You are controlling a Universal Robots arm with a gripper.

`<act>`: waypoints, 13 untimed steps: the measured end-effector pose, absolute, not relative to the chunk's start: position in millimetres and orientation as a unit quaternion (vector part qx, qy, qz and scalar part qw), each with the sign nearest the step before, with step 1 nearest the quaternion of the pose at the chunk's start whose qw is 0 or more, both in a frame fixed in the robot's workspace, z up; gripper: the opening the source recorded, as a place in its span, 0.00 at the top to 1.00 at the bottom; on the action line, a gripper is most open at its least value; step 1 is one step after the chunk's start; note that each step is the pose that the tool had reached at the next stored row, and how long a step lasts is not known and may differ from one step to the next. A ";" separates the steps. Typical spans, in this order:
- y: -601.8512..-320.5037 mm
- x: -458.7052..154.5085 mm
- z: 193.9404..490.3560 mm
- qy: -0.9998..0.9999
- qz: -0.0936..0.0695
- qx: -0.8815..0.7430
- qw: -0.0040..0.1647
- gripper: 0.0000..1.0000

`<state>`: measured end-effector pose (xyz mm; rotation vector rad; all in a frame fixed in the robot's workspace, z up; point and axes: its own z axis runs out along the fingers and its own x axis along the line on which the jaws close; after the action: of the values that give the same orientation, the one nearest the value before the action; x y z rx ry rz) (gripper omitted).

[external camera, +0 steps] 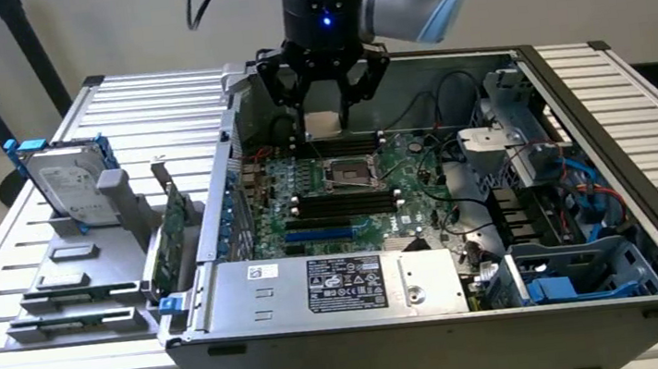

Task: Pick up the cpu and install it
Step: 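Pick up the cpu and move it towards the insertion slot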

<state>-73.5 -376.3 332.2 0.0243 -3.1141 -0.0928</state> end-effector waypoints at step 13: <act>-337.3 -48.2 308.5 -0.999 -0.030 0.008 0.013 0.45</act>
<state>-48.2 -337.3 308.5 0.0243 -3.1142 -0.0929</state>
